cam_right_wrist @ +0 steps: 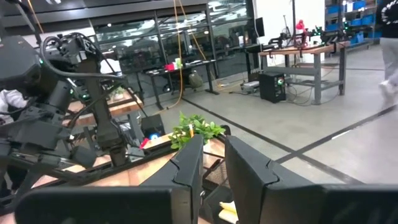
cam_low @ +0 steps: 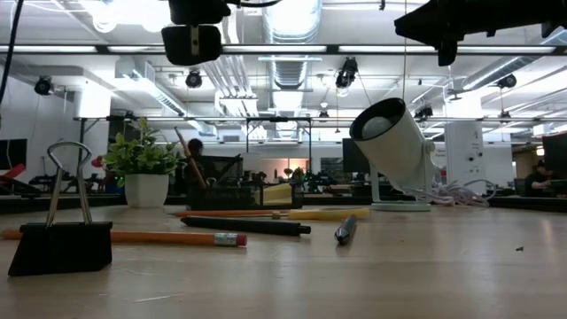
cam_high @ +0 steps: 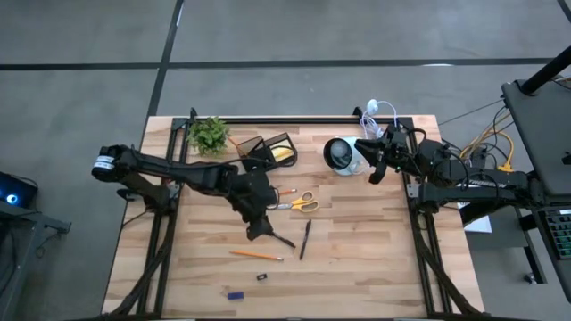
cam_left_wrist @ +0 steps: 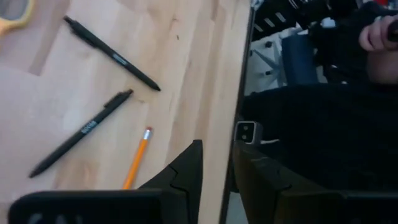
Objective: Pick and place office supplies into organizer
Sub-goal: Put the blue eraser into the black desk organizer
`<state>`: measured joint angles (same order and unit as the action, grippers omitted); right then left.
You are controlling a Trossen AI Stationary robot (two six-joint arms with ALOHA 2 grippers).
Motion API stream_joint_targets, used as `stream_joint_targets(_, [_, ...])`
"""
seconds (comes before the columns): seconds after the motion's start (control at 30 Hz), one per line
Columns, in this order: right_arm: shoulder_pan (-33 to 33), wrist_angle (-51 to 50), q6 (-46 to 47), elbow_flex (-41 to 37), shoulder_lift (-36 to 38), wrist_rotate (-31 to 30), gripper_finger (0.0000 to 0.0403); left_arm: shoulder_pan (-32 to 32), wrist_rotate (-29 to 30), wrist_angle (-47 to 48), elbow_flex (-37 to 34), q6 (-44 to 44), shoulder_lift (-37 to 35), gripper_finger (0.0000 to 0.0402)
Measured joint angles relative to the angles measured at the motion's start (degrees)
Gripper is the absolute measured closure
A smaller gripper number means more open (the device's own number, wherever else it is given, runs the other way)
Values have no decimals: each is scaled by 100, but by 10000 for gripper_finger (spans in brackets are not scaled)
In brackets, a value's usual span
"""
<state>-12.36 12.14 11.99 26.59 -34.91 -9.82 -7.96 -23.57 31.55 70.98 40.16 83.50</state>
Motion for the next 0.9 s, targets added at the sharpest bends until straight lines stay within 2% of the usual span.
stream_joint_targets(0.27, [0,-55,-2,0,2,-7,344,-384,-10,-1,-3,241,37,260])
stream_joint_targets(0.5, [0,-342,-4,0,0,-22,344,-936,51,237,11,1014,61,250])
stream_joint_targets(0.67, [-2,-387,-20,0,-1,-24,344,-1507,387,622,11,1062,61,249])
stream_joint_targets(0.9, [-2,-387,-115,0,2,-74,344,-2135,1397,1130,-13,1226,61,249])
